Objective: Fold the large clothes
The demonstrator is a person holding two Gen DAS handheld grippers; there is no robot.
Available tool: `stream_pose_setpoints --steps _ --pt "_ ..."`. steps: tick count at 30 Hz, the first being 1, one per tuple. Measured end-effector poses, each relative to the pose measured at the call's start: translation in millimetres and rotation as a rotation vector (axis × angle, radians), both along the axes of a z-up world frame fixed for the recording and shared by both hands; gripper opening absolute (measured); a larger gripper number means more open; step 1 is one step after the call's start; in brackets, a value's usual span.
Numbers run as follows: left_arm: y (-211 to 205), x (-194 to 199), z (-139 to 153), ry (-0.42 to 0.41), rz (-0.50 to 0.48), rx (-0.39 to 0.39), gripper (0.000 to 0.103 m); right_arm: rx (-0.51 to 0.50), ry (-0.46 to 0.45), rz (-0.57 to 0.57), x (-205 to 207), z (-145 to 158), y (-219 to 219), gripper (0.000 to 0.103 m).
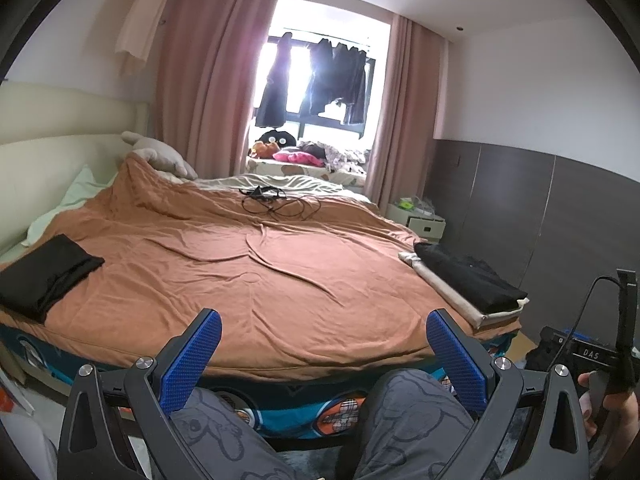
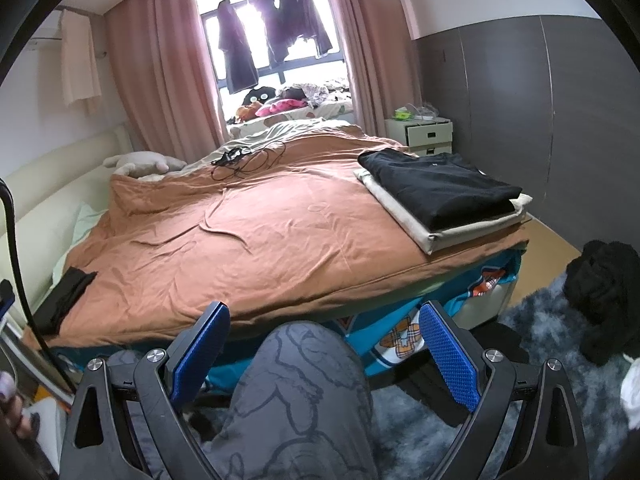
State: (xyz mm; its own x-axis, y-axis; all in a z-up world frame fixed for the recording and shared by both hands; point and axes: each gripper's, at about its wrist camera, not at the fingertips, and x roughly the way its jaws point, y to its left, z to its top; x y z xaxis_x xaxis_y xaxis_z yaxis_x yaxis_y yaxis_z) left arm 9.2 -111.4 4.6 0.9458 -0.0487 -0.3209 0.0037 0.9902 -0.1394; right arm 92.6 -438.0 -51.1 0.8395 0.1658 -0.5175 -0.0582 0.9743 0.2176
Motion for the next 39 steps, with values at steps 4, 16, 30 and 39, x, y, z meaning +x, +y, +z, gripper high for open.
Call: stream_pose_setpoints --steps 4,16,30,39 --pt "-0.9 -1.8 -0.4 0.000 0.008 -0.004 0.103 0.000 -0.001 0.000 0.2 0.4 -0.9 0.096" --pt "-7.4 -4.3 0.2 -0.005 0.007 0.015 0.103 -0.001 -0.001 0.001 -0.6 0.3 -0.4 0.096" --pt "-11.0 -2.8 1.0 0.002 0.014 0.016 0.103 0.001 0.002 -0.004 0.0 1.5 -4.9 0.096" --pt "-13.5 -2.4 -0.5 -0.001 0.007 0.026 0.103 0.002 0.007 -0.005 0.1 1.3 -5.1 0.096"
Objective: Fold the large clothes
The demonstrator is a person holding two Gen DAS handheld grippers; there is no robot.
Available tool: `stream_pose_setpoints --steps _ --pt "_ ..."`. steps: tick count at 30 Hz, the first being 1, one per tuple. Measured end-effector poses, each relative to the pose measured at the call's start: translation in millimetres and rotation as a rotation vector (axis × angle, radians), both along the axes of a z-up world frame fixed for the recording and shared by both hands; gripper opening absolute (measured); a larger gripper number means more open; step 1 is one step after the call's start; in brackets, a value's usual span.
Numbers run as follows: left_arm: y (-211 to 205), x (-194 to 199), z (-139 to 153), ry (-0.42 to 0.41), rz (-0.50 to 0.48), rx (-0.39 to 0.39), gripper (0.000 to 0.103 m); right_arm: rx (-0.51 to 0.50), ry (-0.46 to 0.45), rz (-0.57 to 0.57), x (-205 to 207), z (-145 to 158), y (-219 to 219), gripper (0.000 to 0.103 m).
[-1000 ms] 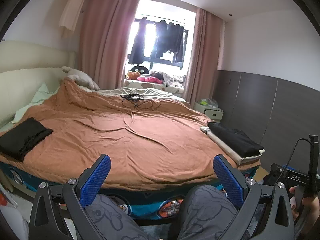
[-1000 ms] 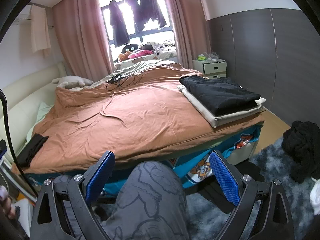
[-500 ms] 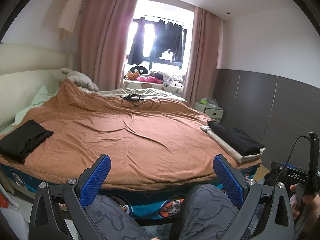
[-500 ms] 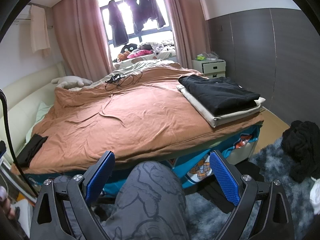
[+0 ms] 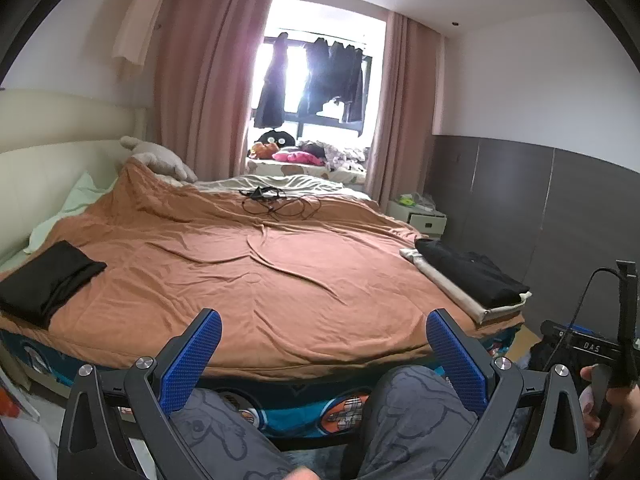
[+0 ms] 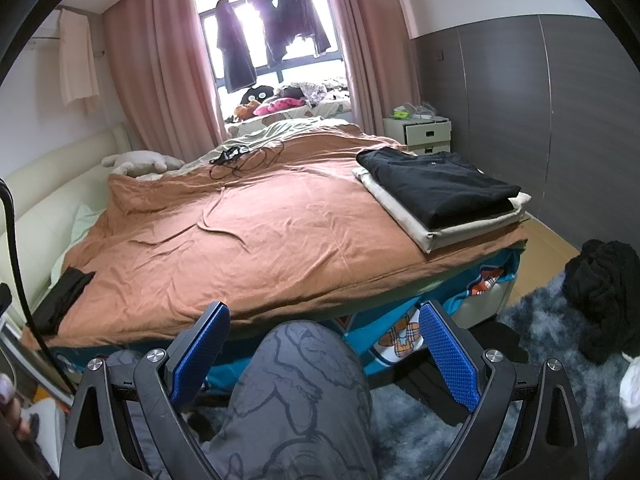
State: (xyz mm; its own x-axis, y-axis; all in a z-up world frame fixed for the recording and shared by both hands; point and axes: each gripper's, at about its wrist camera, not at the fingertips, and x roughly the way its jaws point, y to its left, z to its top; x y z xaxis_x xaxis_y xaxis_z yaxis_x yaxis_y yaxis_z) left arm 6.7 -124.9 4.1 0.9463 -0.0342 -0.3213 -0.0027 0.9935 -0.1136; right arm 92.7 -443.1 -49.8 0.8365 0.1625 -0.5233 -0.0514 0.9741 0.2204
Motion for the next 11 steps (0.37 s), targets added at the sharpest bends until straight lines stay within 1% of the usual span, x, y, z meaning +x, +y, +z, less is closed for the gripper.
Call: stream_pose_setpoints --steps 6,11 --pt "-2.7 -3.9 -2.6 -0.010 -0.011 0.022 0.103 0.000 0.000 0.001 0.4 -0.6 -1.2 0.096" --pt "-2.5 -5.1 -2.9 -0.009 -0.008 0.019 0.103 -0.006 -0.001 0.004 1.1 -2.2 -3.2 0.096"
